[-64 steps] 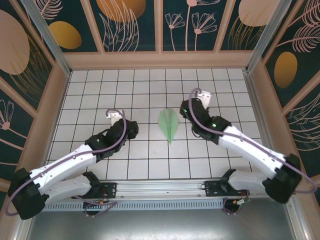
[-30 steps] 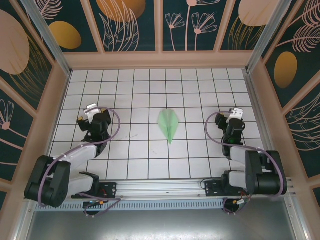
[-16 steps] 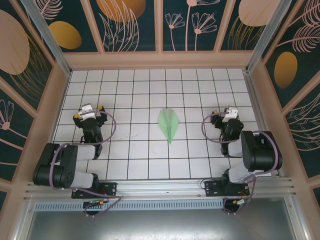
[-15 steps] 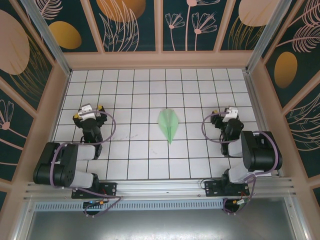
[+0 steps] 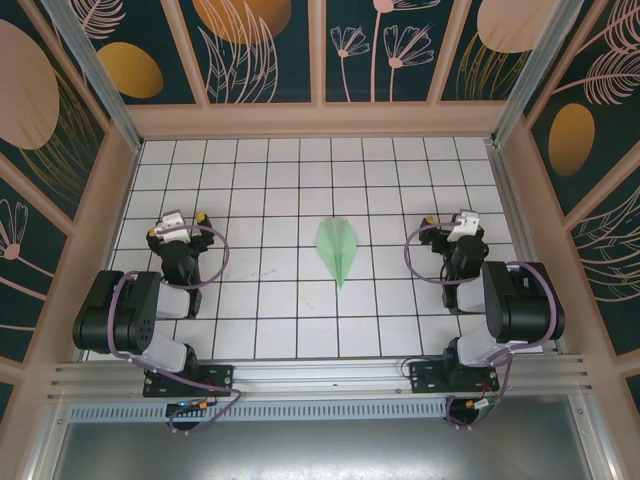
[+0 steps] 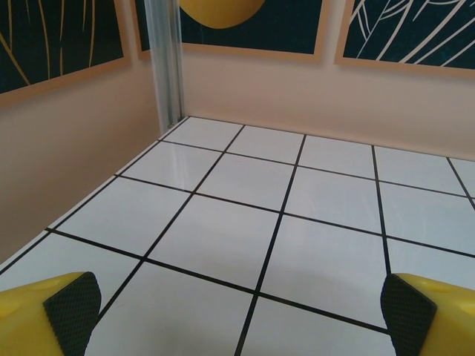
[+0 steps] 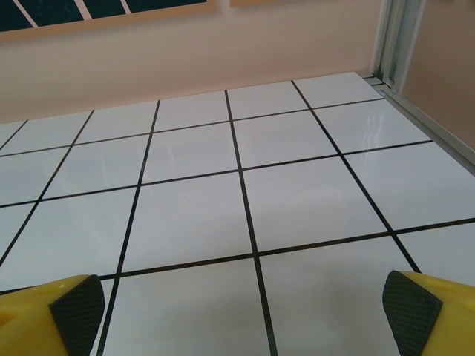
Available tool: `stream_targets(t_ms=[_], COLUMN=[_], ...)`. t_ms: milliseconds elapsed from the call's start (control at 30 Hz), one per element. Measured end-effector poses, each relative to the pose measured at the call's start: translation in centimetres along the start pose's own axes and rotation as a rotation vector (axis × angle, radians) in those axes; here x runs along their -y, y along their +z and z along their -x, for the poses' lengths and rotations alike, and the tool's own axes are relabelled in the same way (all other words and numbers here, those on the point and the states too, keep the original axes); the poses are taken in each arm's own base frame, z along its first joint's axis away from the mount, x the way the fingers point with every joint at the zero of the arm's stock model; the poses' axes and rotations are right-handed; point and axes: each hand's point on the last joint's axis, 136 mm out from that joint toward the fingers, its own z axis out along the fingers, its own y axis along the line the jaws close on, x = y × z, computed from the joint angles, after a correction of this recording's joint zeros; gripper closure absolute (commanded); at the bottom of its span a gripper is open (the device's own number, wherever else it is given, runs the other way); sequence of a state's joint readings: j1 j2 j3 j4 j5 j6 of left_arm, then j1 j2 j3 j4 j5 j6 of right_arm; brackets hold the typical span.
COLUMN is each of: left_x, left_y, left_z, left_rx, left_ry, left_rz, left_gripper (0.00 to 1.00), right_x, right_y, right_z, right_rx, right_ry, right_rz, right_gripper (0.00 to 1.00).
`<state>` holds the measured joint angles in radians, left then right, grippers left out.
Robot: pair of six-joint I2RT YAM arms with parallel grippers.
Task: Fold a paper plane with a square sheet of paper (pick it up from the middle)
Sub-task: Reset both arms
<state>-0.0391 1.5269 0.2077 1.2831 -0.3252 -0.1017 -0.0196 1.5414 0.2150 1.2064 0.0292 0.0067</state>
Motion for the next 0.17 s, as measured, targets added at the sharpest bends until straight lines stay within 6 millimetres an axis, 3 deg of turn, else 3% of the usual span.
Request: stream_targets(t_ms=[167], left_x=[0.07], left_y=[0.0], left_z=[-0.01], left_rx=[0.0], left_ry=[0.0], left_rz=[-0.004], left_gripper=[0.01], right_x=[0.01], right_y=[0.0], right_z=[0.03], right_rx=[0.001], right_ry=[0.0], right_rz=[0.0], right_gripper=[0.01])
